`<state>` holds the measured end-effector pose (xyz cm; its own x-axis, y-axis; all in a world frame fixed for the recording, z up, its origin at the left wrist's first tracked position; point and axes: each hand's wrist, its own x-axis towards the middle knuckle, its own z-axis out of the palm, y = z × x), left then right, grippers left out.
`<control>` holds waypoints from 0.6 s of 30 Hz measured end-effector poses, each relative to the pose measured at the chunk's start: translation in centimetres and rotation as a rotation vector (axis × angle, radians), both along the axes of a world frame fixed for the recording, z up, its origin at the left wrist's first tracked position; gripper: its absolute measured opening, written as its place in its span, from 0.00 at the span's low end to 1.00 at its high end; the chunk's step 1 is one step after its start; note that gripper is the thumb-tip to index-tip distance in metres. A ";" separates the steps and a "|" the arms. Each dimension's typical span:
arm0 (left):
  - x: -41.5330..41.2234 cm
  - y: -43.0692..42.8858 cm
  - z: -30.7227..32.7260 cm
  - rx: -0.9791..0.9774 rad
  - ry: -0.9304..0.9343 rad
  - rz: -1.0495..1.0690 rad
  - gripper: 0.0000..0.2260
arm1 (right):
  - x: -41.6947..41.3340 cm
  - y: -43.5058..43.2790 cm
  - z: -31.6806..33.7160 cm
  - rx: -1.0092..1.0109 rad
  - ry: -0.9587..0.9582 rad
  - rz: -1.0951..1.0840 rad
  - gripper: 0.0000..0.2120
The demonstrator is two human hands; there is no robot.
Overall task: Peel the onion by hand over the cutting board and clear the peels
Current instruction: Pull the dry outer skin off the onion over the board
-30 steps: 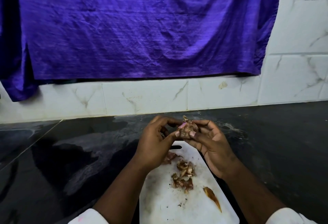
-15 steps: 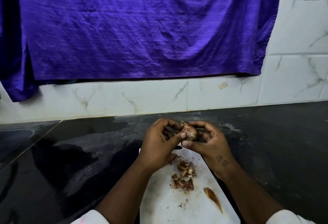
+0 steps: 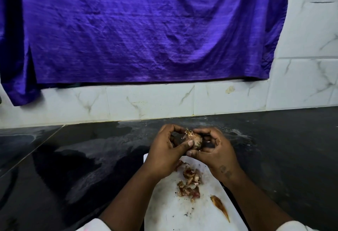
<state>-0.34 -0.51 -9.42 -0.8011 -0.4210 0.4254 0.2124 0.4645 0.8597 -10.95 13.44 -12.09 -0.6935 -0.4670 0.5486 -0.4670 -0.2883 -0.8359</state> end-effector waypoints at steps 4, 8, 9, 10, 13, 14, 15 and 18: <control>-0.3 0.0 -0.1 0.003 0.056 0.048 0.09 | 0.0 -0.1 -0.2 0.010 0.057 -0.021 0.25; -0.5 0.1 -0.1 0.115 0.087 0.044 0.09 | -0.1 -0.1 -0.3 0.045 0.099 -0.055 0.26; -0.5 0.1 -0.2 0.150 0.092 0.039 0.08 | -0.1 -0.1 -0.2 0.050 0.107 -0.059 0.26; -0.5 0.1 -0.2 0.181 0.096 0.032 0.08 | 0.0 -0.1 -0.2 0.053 0.116 -0.060 0.26; -0.6 -0.1 -0.2 0.192 0.092 0.033 0.05 | 0.0 -0.1 -0.1 0.045 0.120 -0.049 0.25; -0.6 -0.1 -0.1 0.169 0.078 0.038 0.05 | 0.0 0.0 -0.1 0.042 0.115 -0.046 0.25; -0.5 -0.1 -0.1 0.143 0.064 0.043 0.04 | 0.0 0.0 0.0 0.041 0.117 -0.043 0.25; -0.4 -0.2 0.0 0.031 0.036 0.057 0.03 | 0.1 0.1 0.0 0.048 0.138 -0.040 0.25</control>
